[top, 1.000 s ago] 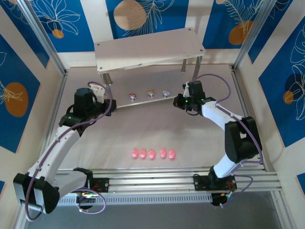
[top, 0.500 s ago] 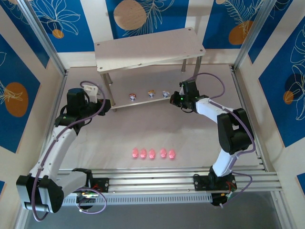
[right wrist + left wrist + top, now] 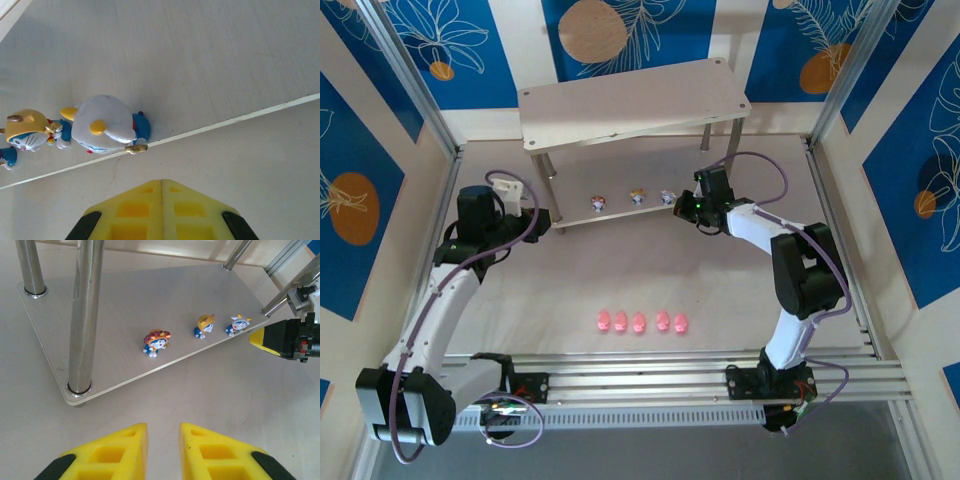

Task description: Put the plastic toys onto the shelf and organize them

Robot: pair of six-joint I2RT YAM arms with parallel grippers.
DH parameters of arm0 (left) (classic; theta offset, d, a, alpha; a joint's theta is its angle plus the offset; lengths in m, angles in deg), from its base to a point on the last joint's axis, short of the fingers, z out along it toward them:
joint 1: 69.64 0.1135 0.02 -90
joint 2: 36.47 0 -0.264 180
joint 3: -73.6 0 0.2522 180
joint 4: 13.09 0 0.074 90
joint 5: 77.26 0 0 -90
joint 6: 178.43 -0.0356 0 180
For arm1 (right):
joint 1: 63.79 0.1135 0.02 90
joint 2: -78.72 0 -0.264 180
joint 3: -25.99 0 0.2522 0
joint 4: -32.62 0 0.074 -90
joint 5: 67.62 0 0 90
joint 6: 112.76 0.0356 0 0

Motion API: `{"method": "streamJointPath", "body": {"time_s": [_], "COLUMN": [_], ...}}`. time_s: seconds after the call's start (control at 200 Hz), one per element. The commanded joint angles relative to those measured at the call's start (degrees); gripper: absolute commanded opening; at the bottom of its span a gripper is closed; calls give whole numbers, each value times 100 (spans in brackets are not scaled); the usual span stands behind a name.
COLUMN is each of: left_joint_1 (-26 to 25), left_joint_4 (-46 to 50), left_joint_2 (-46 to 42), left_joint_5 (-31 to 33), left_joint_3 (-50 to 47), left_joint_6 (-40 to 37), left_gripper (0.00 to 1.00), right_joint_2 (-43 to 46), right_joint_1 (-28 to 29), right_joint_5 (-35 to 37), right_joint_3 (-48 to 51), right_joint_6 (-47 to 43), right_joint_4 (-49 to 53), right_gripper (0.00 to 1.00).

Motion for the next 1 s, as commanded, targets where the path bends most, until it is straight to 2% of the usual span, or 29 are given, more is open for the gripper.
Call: {"method": "streamJointPath", "body": {"time_s": [0.0, 0.995], "left_joint_1": [102, 323], "left_joint_4": [-114, -113], "left_joint_2": [-38, -50], "left_joint_5": [-194, -369], "left_joint_3": [-64, -116], "left_joint_6": [-62, -109], "left_gripper": [24, 24], "right_joint_2": [-132, -372], "right_joint_1": [55, 174], "right_joint_5": [155, 556], "right_joint_3": [-231, -467], "right_joint_6": [76, 59], "right_joint_4": [-131, -98], "right_gripper": [1, 1]}}
